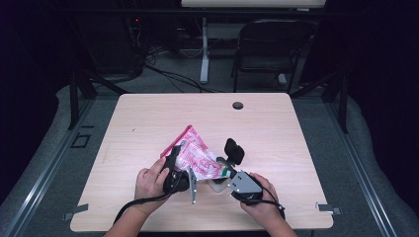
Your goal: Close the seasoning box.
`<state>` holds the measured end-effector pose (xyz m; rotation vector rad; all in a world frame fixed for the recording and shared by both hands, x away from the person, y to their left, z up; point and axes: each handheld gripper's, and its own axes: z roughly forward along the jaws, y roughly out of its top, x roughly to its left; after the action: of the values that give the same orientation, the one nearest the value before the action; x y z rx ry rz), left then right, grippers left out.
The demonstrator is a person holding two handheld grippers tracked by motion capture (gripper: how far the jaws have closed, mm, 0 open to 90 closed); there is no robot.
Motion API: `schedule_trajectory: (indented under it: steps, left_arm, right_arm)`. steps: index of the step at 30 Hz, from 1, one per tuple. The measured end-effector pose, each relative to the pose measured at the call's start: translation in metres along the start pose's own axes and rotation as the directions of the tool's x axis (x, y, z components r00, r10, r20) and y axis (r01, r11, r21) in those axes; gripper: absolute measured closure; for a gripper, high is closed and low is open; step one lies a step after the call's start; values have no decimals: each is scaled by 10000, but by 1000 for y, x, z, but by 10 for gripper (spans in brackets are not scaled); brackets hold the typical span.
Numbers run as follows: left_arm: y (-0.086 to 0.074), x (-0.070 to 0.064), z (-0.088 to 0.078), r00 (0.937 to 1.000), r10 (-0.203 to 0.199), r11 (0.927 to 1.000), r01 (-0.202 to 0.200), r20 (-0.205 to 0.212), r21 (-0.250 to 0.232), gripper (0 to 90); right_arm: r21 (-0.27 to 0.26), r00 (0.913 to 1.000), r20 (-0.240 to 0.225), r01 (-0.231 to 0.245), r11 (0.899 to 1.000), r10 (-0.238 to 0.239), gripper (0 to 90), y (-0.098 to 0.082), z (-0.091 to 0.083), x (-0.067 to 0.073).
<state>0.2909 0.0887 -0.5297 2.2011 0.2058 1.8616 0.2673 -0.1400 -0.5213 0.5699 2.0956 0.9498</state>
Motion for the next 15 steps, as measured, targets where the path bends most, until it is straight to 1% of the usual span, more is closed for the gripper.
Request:
schedule_trajectory:
  steps: [3,10,15]
  left_arm:
    - [1,0,0,9999,124,9999,-125,-104,-37,620]
    - [1,0,-1,9998,146,9999,-146,-104,-13,622]
    - [2,0,-1,9996,184,9998,-186,-211,-96,622]
  right_arm:
    - [43,10000,3,45,10000,-45,900,-1,1,1]
    - [71,10000,-9,48,10000,-48,900,-2,1,1]
    - [71,10000,-33,30,10000,-30,900,-2,2,1]
